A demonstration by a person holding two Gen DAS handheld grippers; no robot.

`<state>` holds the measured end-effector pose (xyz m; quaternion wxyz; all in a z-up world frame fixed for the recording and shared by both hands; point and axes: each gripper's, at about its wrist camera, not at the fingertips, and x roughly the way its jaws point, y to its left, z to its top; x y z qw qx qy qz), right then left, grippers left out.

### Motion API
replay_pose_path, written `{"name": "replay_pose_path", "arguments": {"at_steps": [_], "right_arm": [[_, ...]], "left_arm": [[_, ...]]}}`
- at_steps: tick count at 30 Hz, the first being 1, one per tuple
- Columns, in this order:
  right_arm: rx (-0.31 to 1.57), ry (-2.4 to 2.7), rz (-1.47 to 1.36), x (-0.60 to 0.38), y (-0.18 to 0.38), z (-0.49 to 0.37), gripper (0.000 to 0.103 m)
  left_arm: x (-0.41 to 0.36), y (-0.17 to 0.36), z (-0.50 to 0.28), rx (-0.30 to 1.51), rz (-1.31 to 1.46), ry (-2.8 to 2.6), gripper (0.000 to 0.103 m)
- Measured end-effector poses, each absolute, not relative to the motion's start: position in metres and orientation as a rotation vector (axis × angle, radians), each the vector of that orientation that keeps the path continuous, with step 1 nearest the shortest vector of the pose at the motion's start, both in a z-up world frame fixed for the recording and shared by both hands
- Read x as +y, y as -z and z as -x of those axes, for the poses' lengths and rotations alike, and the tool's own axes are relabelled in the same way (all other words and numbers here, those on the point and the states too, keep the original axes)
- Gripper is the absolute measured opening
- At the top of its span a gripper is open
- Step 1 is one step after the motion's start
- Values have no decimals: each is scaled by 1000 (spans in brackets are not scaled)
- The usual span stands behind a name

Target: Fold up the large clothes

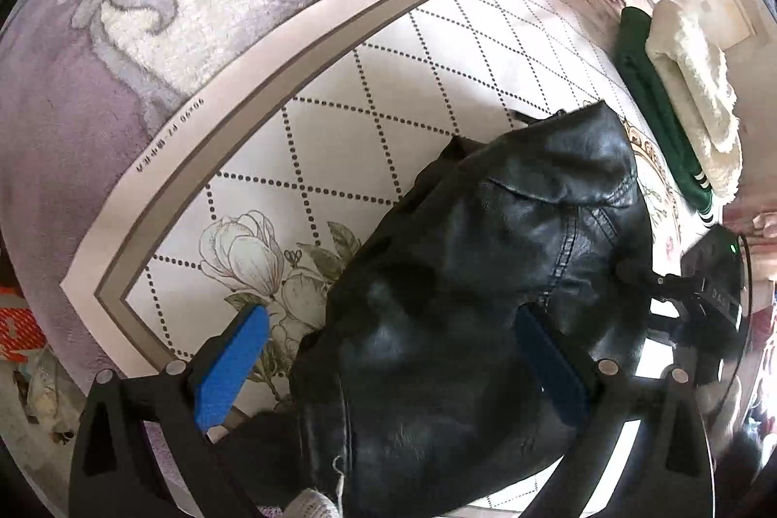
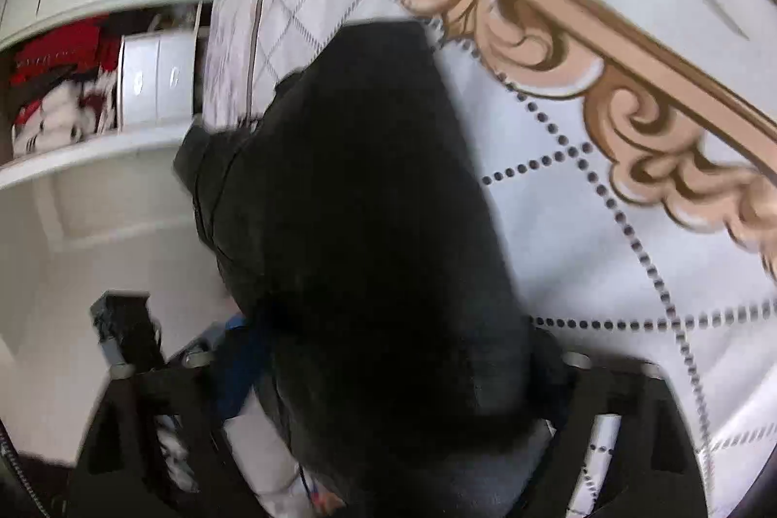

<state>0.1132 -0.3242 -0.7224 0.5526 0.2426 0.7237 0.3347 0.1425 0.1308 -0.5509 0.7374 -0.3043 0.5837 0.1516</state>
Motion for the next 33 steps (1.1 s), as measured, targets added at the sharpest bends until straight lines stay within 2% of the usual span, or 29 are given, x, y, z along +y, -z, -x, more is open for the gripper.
{"name": "replay_pose_path", "arguments": {"at_steps": [1,3,5,6,7,9,12,15,17,18,19,21,24,25,28,33], "right_arm": [[1697,-750,-605,-329,721,-109,68],[1648,-595,-726,-348,713,-89,63],[1593,-440,-866,-373,708,-64,62],[1576,-349,-948,-391,708,-44,64],[1583,-291,-989,-401,710,-29,74],[1709,-220,-1000,-411,715,4,81],[1782,-204,-906,-426,697,24,81],[1659,-152,-738,-445,644,21,81],[1552,-241,-711,-446,611,-2,67],[1541,-308,-707,-437,605,-11,57],[1535,-355,-682,-430,600,-21,56],[1510,-453,-603,-398,600,-45,56],[1563,-450,-476,-354,629,-80,55],[1591,-409,-404,-343,647,-89,48],[1612,-326,-358,-334,670,-113,47],[1626,-339,-401,-341,657,-110,49]], "left_arm": [[129,549,-140,1279,660,-336,103],[128,544,-140,1283,642,-343,103],[123,537,-140,1278,618,-348,103],[119,537,-142,1280,603,-350,103],[114,534,-142,1285,576,-351,103],[103,533,-142,1287,548,-341,103],[86,539,-145,1296,536,-318,103],[75,546,-147,1290,502,-338,103],[73,558,-149,1295,492,-368,103],[74,564,-149,1306,490,-376,103],[75,571,-149,1326,487,-388,103],[80,586,-146,1346,502,-391,103],[90,603,-139,1346,562,-370,103],[93,606,-138,1341,585,-359,103],[99,609,-139,1326,614,-351,103],[106,581,-125,1308,634,-366,103]]}}
